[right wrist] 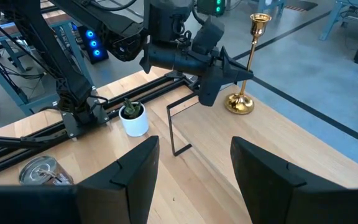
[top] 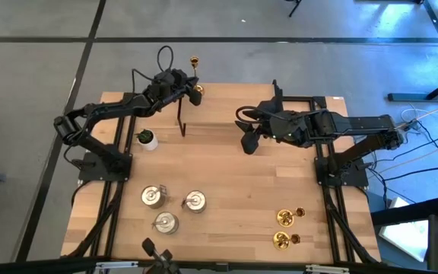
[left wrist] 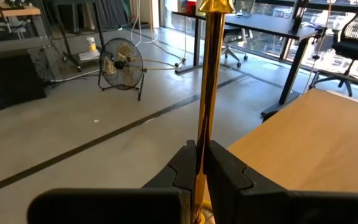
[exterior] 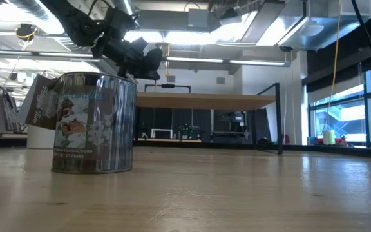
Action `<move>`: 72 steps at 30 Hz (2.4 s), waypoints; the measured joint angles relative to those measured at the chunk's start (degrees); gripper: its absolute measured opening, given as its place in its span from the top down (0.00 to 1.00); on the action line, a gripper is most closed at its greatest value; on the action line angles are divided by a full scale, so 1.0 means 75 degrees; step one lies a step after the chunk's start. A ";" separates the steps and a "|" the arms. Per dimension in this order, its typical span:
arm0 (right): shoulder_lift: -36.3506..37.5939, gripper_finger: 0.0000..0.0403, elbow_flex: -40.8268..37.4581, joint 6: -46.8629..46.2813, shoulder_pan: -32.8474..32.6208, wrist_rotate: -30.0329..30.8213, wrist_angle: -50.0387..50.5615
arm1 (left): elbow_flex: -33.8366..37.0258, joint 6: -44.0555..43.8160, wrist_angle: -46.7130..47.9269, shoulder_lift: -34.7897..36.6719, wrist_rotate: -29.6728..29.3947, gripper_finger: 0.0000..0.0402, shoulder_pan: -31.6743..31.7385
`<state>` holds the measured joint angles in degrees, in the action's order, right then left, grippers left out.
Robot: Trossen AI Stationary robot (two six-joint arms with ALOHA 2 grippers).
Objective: Pick & Place candle stick holders
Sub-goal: Put the top gold candle holder on the shelf, then put the top silver scented candle on the shelf
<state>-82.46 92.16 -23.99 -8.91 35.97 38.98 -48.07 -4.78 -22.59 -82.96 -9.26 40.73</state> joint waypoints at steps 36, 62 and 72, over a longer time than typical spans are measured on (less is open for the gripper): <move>-0.0003 0.49 0.0003 0.0009 -0.0015 0.0035 0.0097 | 0.0000 -0.0667 0.3001 0.2091 0.1301 0.65 -0.0040; -0.0003 0.49 0.0006 -0.1067 -0.0563 -0.1583 0.0565 | 0.0003 -0.6091 0.5495 0.4185 0.3961 0.68 -0.6227; -0.0003 0.49 0.0006 -0.0953 -0.0772 -0.1165 0.0730 | 0.0003 -0.8404 0.6549 0.3944 0.0669 0.75 -0.9002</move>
<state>-82.48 92.20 -31.14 -14.70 27.23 44.46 -48.05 -67.80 26.53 -53.38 -4.24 -26.78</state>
